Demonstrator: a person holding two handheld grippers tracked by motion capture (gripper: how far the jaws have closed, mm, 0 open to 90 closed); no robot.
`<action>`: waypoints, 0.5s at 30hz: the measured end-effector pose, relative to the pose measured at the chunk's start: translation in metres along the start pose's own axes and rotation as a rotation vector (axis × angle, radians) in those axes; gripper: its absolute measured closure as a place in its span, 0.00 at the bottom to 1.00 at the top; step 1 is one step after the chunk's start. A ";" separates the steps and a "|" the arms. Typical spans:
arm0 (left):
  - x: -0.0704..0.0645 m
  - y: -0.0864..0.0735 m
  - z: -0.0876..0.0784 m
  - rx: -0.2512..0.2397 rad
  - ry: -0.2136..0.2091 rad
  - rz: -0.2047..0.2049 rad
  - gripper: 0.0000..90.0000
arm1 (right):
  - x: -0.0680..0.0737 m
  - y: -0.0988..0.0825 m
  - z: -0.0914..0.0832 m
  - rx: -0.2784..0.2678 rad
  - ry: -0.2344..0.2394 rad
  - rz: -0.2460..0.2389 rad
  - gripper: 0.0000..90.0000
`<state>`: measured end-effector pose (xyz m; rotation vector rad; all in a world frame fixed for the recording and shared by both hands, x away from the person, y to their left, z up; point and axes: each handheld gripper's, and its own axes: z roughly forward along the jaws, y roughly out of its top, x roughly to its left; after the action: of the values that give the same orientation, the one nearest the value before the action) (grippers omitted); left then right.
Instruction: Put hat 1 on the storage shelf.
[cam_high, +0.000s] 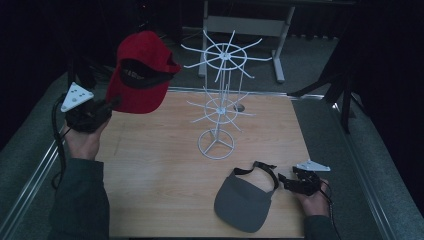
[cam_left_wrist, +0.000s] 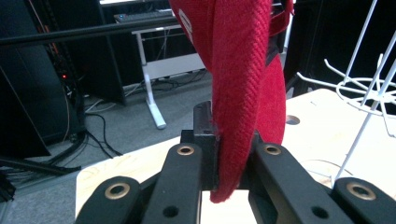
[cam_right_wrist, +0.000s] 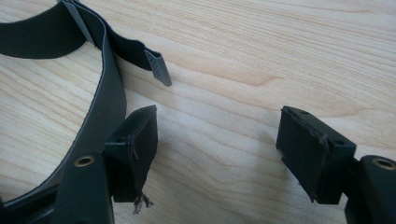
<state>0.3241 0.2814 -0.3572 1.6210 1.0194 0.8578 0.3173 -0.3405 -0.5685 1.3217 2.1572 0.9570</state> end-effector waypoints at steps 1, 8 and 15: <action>-0.001 0.001 0.000 -0.003 0.001 0.002 0.95 | 0.000 0.000 0.000 0.000 0.000 0.000 0.32; -0.004 0.009 -0.002 -0.029 -0.003 0.002 0.95 | 0.000 0.000 0.000 0.001 0.000 -0.002 0.33; -0.004 0.013 -0.003 -0.044 -0.012 -0.014 0.95 | 0.000 0.000 0.000 0.001 0.000 -0.002 0.33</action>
<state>0.3223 0.2769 -0.3437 1.5785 0.9963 0.8545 0.3176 -0.3405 -0.5684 1.3202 2.1590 0.9552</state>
